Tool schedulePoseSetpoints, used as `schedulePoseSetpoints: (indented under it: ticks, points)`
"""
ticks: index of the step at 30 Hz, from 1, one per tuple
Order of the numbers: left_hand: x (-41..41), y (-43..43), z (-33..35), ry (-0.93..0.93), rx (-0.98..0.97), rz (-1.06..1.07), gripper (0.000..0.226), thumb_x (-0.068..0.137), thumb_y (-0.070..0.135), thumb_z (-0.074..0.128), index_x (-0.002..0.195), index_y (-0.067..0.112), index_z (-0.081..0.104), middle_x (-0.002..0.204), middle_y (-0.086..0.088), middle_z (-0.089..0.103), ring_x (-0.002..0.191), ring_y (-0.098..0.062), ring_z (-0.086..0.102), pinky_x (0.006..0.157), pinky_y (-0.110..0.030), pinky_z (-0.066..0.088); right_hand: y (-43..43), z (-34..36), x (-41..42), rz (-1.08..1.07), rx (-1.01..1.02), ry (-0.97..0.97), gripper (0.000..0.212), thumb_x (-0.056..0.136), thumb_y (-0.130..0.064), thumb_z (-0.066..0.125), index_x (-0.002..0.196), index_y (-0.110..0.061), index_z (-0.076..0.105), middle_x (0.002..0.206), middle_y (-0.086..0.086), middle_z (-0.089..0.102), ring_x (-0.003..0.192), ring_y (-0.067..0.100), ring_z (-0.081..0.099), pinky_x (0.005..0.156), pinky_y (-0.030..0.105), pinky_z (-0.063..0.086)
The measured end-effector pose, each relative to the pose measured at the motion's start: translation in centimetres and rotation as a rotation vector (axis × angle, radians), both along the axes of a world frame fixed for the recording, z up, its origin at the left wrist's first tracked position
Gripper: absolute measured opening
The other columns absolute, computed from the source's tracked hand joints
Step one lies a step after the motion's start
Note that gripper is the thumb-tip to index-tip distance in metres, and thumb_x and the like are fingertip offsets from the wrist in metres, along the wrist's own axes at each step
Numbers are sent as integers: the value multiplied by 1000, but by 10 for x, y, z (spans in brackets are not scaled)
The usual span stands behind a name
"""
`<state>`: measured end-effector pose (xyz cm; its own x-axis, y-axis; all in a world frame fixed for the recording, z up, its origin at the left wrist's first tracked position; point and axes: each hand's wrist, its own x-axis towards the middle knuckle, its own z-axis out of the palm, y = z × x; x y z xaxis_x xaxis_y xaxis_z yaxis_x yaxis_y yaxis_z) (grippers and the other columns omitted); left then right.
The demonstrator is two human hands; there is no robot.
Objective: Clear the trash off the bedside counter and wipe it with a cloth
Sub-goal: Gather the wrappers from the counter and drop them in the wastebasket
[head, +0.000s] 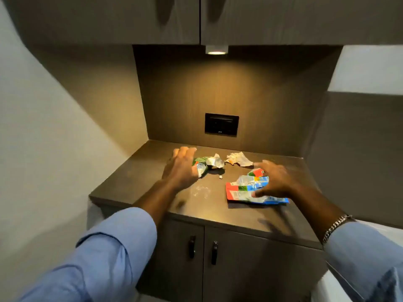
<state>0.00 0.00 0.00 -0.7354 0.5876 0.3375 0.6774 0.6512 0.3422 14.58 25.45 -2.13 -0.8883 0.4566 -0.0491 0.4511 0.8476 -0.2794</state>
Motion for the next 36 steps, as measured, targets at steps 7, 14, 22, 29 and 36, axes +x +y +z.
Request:
schedulePoseSetpoints:
  ticks: [7, 14, 22, 29, 36]
  points:
    - [-76, 73, -52, -111, -228, 100, 72, 82, 49, 58, 146, 33, 29, 147, -8, 39, 129, -34, 38, 102, -50, 44, 36, -32, -53, 69, 9, -363, 98, 60, -48, 87, 143, -27, 39, 137, 1, 57, 117, 24, 56, 96, 37, 51]
    - [-112, 111, -80, -124, -300, 121, 35, 78, 35, 68, 108, 16, 66, 109, -13, 66, 99, -34, 61, 82, -40, 52, 42, -53, -62, 34, 60, -190, 52, 78, -37, 77, 125, -25, 60, 117, 3, 66, 94, 16, 54, 74, 28, 45]
    - [-63, 107, -55, -345, 384, 128, 18, 77, 4, 63, 87, 11, 76, 75, -6, 70, 59, -10, 57, 52, -16, 43, 22, -54, -24, -253, -76, 349, 12, 80, -22, 73, 91, -19, 73, 85, 5, 71, 80, 26, 62, 65, 31, 45]
    - [66, 86, -35, -508, 541, -52, 20, 63, 6, 66, 79, 3, 77, 70, -10, 69, 69, -19, 60, 63, -28, 47, -61, -26, 42, -291, -65, 843, 21, 70, -2, 58, 85, -14, 67, 72, 6, 63, 67, 27, 57, 58, 34, 42]
    - [182, 49, -67, -492, 509, -154, 18, 64, 1, 63, 74, 5, 77, 69, -15, 75, 62, -18, 61, 56, -29, 41, -136, -49, 128, -230, -116, 790, 40, 64, 1, 58, 97, -16, 73, 79, 6, 71, 70, 21, 60, 63, 30, 45]
